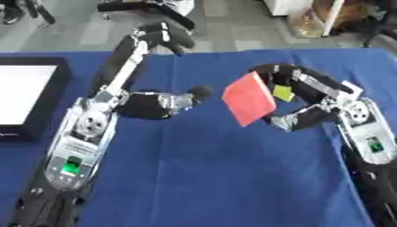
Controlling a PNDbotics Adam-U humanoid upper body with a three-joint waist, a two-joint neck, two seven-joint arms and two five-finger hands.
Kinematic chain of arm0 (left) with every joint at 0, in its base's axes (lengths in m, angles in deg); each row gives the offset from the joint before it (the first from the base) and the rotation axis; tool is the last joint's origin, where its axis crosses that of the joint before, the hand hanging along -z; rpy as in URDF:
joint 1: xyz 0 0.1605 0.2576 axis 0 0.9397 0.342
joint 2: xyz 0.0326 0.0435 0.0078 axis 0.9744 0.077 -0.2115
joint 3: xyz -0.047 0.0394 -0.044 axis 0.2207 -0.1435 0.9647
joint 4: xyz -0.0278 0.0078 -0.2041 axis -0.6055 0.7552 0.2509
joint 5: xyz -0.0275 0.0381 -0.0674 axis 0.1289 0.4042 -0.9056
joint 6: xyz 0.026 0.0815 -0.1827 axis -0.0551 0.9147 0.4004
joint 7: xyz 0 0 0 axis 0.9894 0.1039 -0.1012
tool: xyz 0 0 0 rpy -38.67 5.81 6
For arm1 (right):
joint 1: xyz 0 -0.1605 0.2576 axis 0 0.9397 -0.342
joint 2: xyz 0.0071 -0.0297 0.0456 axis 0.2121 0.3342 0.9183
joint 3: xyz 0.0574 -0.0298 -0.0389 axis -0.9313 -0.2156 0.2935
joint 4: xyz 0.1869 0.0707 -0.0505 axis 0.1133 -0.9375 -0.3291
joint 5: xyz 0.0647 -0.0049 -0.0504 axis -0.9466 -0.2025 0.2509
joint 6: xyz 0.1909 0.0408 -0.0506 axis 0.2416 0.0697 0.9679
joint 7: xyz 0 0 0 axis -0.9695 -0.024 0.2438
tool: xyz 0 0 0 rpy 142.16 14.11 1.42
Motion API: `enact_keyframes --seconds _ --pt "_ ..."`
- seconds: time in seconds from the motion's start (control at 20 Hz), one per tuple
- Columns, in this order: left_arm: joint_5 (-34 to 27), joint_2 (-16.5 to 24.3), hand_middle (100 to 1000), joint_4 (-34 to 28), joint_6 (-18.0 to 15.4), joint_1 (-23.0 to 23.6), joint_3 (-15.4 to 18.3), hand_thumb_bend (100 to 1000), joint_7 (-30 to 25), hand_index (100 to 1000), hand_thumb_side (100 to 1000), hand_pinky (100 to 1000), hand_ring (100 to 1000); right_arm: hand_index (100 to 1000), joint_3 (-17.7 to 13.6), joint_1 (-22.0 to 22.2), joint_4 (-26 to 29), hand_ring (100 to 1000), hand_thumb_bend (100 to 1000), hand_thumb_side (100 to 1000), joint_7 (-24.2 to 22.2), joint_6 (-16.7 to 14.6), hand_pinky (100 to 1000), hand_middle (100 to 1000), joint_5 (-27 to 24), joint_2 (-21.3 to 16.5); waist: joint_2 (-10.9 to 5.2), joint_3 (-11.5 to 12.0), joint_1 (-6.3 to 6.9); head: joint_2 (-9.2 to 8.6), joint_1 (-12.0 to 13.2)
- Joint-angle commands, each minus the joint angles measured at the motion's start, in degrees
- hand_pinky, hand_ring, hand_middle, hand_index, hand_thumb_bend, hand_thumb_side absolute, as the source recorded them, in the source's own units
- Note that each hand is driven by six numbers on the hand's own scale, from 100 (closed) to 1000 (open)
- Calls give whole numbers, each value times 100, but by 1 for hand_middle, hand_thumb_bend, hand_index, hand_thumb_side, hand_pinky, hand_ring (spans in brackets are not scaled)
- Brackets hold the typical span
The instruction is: Pick up the objects with one hand, pass them to the other hand, and then place them into the box on the other side of the table.
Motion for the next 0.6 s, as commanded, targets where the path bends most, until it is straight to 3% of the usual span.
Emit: enact_keyframes --seconds 0.05,0.2,0.6 --pt "310 131 704 -166 -153 -221 -27 624 -300 761 541 839 668 346 -17 -145 -17 774 100 100 -386 -391 790 752 101 37 -146 15 84 -14 -42" --pt "569 127 715 -170 -350 -370 -81 684 -559 791 533 848 688 346 -28 -166 -90 774 100 100 -373 -398 789 753 170 88 -150 25 97 -14 -63" --pt "1263 205 757 -171 -917 -551 -191 736 -798 875 476 877 751 343 -67 -200 -188 774 100 100 -332 -368 788 753 268 215 -149 33 104 -14 -100"
